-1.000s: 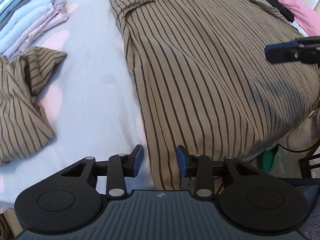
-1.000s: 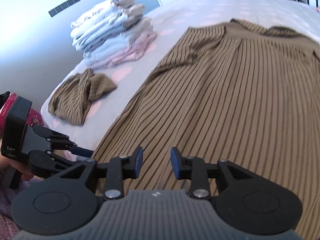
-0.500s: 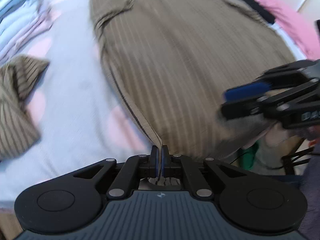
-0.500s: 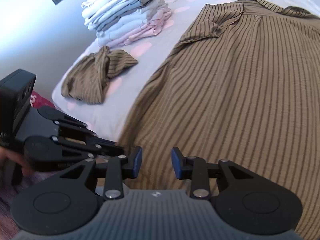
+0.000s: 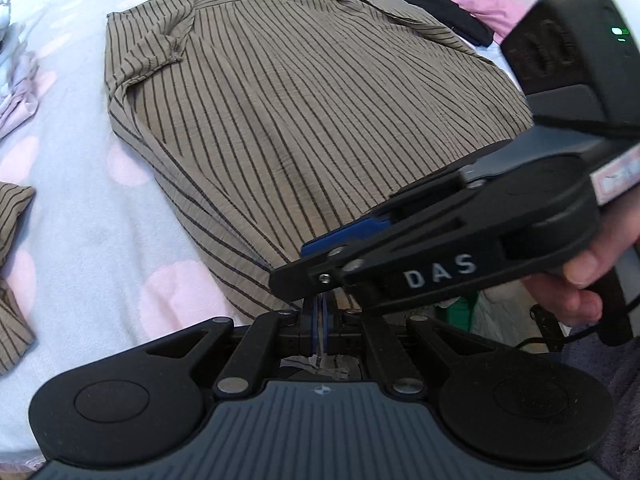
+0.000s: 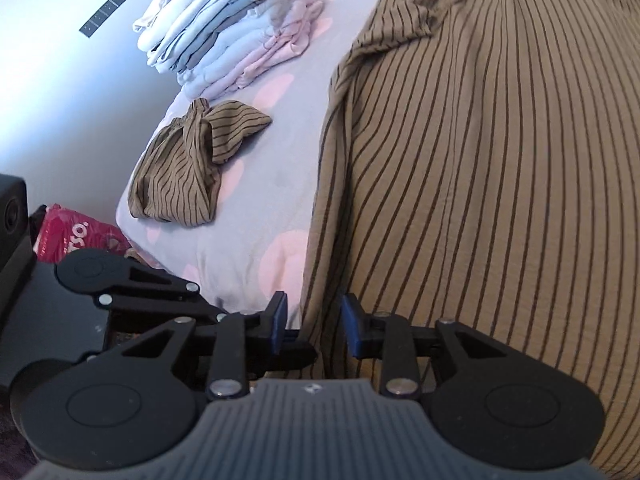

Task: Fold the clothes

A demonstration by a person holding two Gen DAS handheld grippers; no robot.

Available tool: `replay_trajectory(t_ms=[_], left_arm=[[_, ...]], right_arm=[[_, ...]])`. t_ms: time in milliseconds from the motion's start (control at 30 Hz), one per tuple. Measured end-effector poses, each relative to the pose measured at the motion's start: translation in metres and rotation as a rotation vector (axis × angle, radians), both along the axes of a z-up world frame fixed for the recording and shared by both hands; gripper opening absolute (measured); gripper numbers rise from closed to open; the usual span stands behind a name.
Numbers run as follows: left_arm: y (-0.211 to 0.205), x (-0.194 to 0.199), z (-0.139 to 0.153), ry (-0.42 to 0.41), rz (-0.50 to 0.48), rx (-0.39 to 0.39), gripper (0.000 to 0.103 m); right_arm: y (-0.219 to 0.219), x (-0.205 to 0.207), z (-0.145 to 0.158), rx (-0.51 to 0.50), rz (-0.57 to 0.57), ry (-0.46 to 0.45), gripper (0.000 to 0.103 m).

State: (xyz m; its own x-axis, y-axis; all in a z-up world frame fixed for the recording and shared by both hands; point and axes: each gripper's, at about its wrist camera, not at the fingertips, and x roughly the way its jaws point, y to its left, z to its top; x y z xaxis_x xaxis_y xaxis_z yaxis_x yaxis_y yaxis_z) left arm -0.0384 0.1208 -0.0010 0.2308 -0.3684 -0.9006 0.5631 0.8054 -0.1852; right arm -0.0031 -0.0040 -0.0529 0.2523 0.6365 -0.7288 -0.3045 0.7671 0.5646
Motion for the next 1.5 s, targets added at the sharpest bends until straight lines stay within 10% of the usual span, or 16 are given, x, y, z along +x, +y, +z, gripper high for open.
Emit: replay_trajectory(t_ms=[67,300,400,633,1100,1500], left_arm=[[-0.001,0.001,0.000,0.005,-0.007,-0.005,0.000],[0.010,0.011,0.015,0.057,-0.019,-0.002,0.003],[0.026,0.030,0.028,0.043,0.027,0.018,0.020],[0.065,0.120,0.047,-0.018,0.192,-0.032,0.030],[0.084,0.307,-0.025,-0.041,0.342,-0.147,0.040],[0.079,0.396,-0.058,-0.129,0.440,-0.284,0.040]], right_arm=[[0.000,0.003,-0.005,0.014,-0.004,0.022,0.004],[-0.009,0.006,-0.006,-0.011,-0.023,0.036,0.002],[-0.014,0.007,-0.003,-0.021,-0.023,0.028,0.002],[-0.016,0.007,0.005,-0.020,0.005,0.019,0.002],[-0.004,0.023,0.012,-0.331,0.042,0.067,0.002],[0.004,0.033,0.000,-0.395,0.034,0.153,0.002]])
